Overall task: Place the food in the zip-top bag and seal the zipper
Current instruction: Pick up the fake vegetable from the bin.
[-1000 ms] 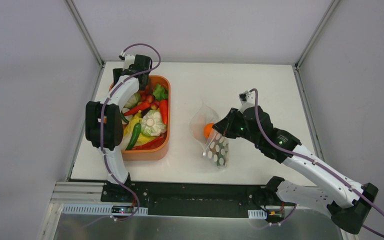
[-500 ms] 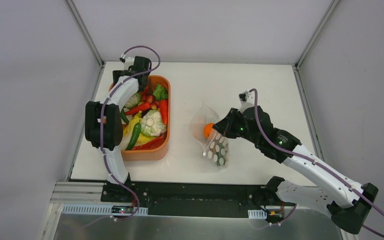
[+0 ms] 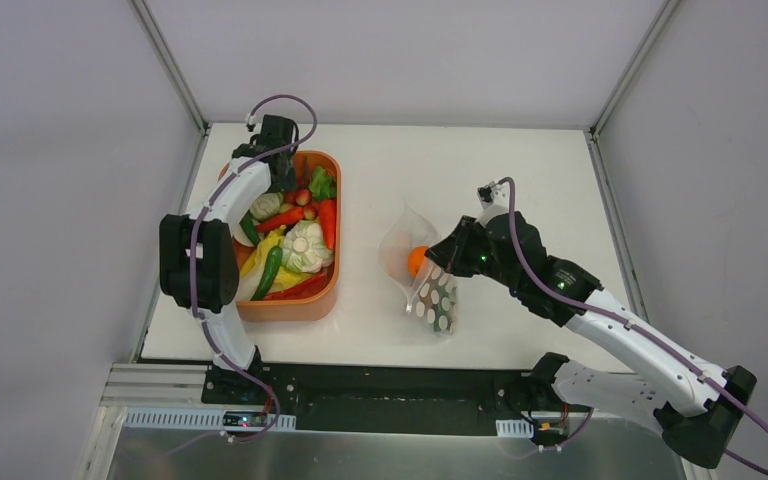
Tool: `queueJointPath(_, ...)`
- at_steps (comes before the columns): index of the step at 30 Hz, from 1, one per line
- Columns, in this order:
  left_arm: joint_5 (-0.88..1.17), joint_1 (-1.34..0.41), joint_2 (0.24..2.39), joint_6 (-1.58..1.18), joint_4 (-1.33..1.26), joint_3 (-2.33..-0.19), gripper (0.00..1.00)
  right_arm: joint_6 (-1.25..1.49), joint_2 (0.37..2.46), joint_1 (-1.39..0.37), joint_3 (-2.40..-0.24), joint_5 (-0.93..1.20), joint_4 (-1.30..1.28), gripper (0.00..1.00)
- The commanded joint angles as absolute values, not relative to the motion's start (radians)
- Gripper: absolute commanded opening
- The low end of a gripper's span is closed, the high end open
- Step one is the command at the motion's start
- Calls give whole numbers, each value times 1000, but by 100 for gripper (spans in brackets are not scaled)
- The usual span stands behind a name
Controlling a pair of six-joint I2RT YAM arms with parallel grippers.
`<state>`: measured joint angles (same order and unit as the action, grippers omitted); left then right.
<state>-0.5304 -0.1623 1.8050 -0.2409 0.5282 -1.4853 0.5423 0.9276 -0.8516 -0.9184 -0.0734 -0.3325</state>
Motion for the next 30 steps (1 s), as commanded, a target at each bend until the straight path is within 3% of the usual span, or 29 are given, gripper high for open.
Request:
queueJointPath(1, -384, -160, 1762, -287, 511, -1434, 77, 547, 909, -855, -916, -71, -298, 4)
queueJointPath(20, -362, -160, 1729, -351, 499, -1335, 82, 558, 893, -855, -917, -68, -305, 4)
queueJointPath(22, -353, -160, 1722, -354, 496, -1325, 72, 558, 893, -855, -917, -65, -304, 4)
queueJointPath(24, -349, -161, 1716, -357, 499, -1322, 54, 561, 891, -855, -917, -65, -305, 5)
queueJointPath(28, -345, -161, 1671, -366, 499, -1304, 28, 563, 887, -855, -914, -69, -304, 5)
queueJointPath(30, -344, -161, 1627, -369, 489, -1283, 20, 563, 888, -856, -914, -70, -306, 5)
